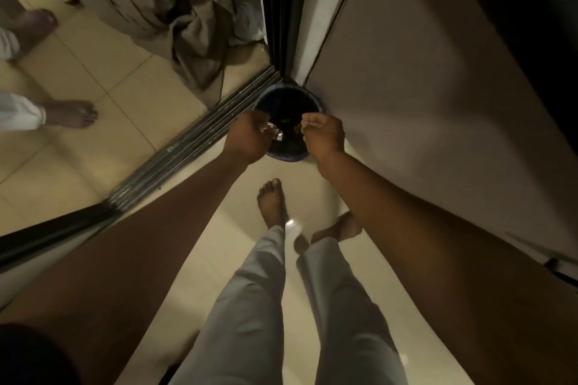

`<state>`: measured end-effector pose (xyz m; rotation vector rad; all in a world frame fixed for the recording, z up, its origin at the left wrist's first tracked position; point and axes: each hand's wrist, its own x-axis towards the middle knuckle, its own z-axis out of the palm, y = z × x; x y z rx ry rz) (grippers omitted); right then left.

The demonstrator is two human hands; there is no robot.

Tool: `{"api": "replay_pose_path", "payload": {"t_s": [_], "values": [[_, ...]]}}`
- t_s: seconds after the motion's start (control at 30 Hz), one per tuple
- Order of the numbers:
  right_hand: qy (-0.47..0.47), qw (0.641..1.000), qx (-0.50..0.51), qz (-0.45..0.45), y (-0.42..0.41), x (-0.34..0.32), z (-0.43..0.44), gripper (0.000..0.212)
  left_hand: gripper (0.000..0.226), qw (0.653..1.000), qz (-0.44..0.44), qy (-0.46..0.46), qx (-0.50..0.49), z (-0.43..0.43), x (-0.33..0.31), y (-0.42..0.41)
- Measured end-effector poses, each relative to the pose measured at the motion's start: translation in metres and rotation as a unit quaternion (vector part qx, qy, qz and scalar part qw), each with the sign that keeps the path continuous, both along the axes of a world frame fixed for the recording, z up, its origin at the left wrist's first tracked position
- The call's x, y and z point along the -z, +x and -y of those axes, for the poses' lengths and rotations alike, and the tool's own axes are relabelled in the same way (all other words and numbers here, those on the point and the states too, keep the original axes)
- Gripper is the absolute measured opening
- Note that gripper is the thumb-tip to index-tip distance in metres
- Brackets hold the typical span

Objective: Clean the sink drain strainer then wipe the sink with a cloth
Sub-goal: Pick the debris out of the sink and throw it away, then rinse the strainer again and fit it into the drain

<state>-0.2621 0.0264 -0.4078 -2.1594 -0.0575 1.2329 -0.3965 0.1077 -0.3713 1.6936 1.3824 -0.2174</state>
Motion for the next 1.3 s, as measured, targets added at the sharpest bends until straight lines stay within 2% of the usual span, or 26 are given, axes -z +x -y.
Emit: {"api": "replay_pose_path", "payload": {"t_s": [0.1, 0.27, 0.6, 0.8, 1.1, 1.3], "values": [[0.015, 1.0, 0.003, 0.008, 0.0, -0.019, 0.011, 0.031, 0.04, 1.0, 0.013, -0.001, -0.004, 0.004, -0.011, 0.001], [0.086, 0.996, 0.012, 0.011, -0.005, -0.086, 0.031, 0.028, 0.028, 0.997, 0.078, 0.022, -0.013, 0.019, -0.057, 0.011], [0.23, 0.969, 0.057, 0.072, 0.011, -0.283, 0.097, 0.021, 0.016, 0.973, 0.221, 0.069, 0.011, 0.064, -0.23, 0.037], [0.269, 0.952, 0.091, 0.112, 0.045, -0.369, 0.143, 0.019, 0.014, 0.96, 0.267, 0.061, 0.052, 0.085, -0.322, 0.074], [0.339, 0.914, 0.213, 0.06, 0.115, -0.444, 0.218, 0.017, 0.015, 0.941, 0.327, 0.009, 0.086, 0.14, -0.407, 0.16], [0.366, 0.89, 0.26, 0.083, 0.184, -0.473, 0.257, 0.017, 0.013, 0.926, 0.356, 0.018, 0.124, 0.182, -0.441, 0.241]]}}
